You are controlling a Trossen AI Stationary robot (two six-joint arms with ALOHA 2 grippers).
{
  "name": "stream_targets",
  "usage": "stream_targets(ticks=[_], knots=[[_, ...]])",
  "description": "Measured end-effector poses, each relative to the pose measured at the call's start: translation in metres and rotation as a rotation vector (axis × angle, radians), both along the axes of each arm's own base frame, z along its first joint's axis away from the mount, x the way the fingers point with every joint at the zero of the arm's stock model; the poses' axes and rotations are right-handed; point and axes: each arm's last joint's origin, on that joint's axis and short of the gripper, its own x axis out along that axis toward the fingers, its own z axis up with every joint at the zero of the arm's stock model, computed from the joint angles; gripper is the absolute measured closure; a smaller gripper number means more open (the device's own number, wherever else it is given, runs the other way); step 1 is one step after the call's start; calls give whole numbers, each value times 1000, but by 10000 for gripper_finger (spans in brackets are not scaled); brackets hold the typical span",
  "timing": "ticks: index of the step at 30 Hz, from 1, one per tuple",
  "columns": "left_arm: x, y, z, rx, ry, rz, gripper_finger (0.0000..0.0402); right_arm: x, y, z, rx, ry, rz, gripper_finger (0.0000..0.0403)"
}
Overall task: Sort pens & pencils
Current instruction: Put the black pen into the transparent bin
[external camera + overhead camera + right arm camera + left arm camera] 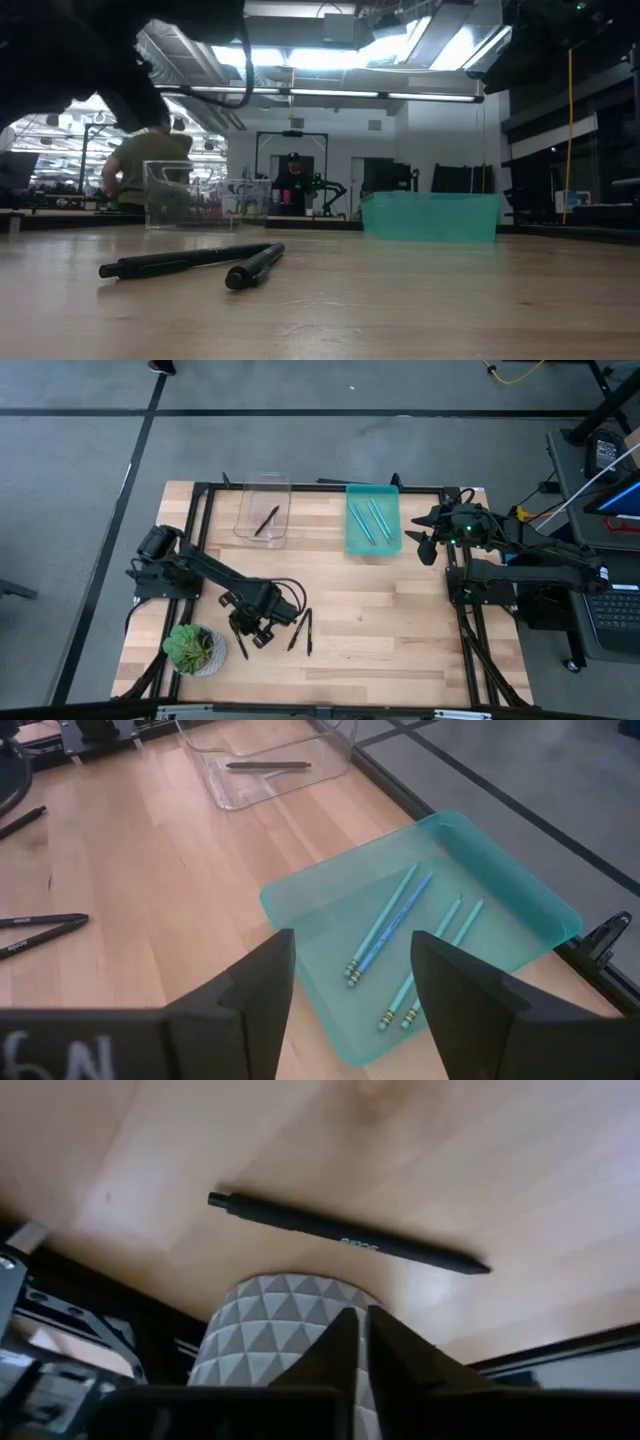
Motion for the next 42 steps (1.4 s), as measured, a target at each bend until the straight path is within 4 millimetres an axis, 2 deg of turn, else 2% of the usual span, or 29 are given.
stream_targets(ticks=[2, 9, 16, 21, 28, 42], knots=[[0, -2, -4, -3, 14, -29, 396, 0, 0, 0, 0, 0, 0, 201], [-8, -13, -12, 1, 41, -73, 401, 0, 0, 0, 19, -11, -13, 201], [-16, -14, -28, 35, 41, -56, 401, 1, 0, 1, 15, -25, -13, 201], [-20, -15, -32, 46, 58, -52, 401, 1, 0, 1, 15, -25, -13, 201], [-23, -16, -46, 23, 5, -63, 401, 1, 0, 1, 15, -25, -13, 201], [-30, -17, -54, 24, 6, -84, 401, 1, 0, 1, 15, -24, -12, 201]])
